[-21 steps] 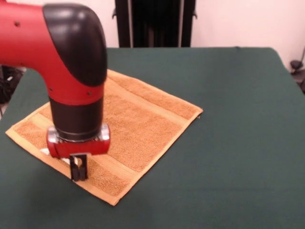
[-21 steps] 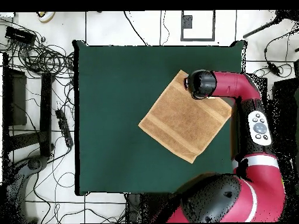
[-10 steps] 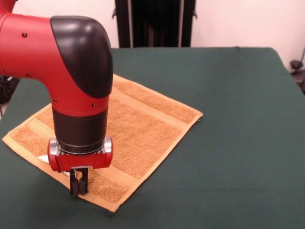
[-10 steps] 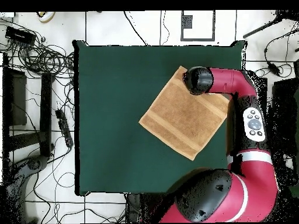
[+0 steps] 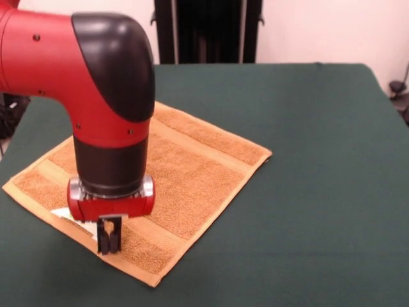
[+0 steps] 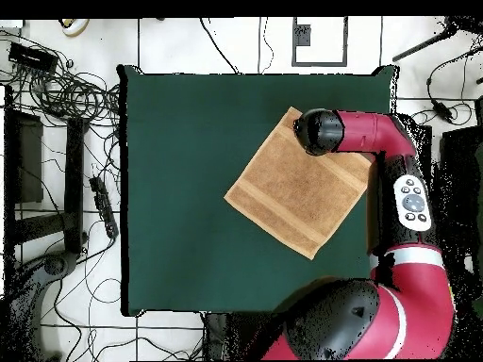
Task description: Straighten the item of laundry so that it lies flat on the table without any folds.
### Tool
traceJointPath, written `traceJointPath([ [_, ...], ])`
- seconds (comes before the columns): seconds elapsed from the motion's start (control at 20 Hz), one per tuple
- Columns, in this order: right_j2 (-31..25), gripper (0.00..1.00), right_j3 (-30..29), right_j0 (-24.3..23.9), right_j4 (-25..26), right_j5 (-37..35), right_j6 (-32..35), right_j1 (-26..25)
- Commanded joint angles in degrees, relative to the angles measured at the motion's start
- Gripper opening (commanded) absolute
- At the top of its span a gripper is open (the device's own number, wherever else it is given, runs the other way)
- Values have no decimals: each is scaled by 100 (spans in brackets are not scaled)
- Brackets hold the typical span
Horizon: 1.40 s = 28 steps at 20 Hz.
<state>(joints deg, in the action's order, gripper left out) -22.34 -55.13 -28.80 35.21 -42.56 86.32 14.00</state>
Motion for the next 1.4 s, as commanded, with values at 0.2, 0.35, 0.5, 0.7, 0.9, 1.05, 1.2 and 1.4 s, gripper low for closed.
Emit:
traceJointPath([
  [0.2,-340,0,-1594,-53,-257,-579,-1249,1536],
  [0.35,-341,0,-1578,-47,-252,-757,-1271,1677],
  [0.5,-470,0,-1489,-138,-271,-708,-1298,1496],
  [0.7,-581,0,-1285,-206,-230,-462,-1292,1034],
  [0.9,-591,0,-1038,-154,-170,-314,-1171,668],
  [1.05,-599,0,-909,-110,-103,-13,-998,394],
  [1.2,-573,0,-750,-36,0,316,-805,132],
  [1.4,-583,0,-520,25,79,722,-641,-250],
])
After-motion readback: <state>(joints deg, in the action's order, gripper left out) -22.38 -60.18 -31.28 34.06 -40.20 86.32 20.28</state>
